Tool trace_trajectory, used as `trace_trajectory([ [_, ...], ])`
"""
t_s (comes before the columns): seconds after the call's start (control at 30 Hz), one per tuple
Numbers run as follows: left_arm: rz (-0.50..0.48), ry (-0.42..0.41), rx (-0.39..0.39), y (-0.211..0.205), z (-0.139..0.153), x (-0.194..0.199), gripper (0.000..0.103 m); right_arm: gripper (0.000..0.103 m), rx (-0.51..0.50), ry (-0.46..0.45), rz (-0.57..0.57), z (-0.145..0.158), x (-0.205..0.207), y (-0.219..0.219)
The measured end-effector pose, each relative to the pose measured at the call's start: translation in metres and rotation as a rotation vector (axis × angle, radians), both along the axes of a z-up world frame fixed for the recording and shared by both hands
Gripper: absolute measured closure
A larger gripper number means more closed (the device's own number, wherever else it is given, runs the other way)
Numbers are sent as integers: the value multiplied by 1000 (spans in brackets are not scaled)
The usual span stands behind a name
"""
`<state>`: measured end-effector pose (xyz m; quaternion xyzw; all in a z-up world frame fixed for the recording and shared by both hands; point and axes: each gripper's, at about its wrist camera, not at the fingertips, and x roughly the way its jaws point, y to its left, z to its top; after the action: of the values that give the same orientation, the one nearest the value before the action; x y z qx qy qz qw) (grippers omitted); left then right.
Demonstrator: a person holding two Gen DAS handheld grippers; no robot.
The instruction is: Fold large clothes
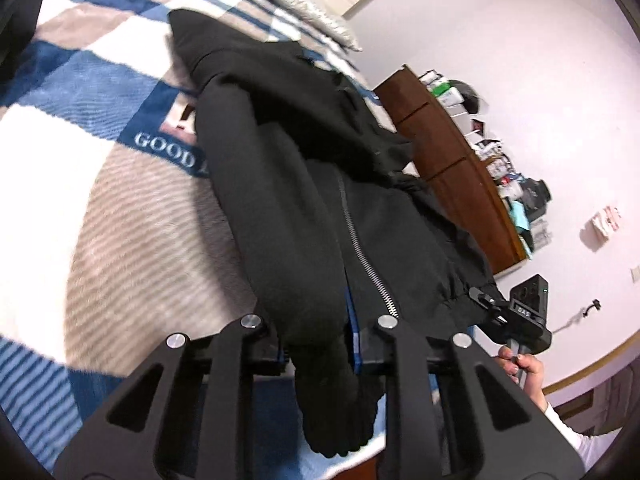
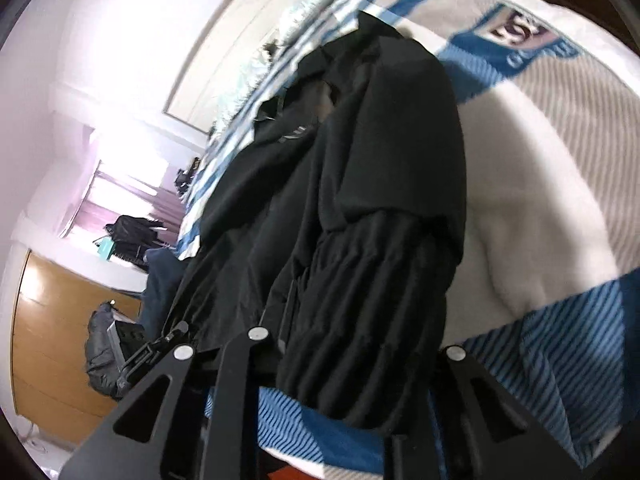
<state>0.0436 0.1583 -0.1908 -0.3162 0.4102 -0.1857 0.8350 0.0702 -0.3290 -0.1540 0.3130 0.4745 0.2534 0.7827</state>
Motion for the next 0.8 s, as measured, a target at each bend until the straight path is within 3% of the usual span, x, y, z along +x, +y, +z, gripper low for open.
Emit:
trace_trajectory([
  [0.17, -20, -5, -12, -4, 18, -45, 82, 85, -5, -23, 62, 28, -35, -9],
  [0.33, -16, 12, -78, 2, 27, -113, 82, 85, 41, -12, 91, 50, -92, -30],
  [0.5, 19, 2, -130, 9, 46, -166, 82, 85, 103, -4, 58, 72, -143, -35],
  [0.67, 40, -36, -176, 15, 68, -153, 82, 86, 187, -38, 0, 96, -134, -33],
  [0.8, 33, -102, -199, 20, 95, -123, 82, 86, 227, -96, -7, 125, -98, -24],
])
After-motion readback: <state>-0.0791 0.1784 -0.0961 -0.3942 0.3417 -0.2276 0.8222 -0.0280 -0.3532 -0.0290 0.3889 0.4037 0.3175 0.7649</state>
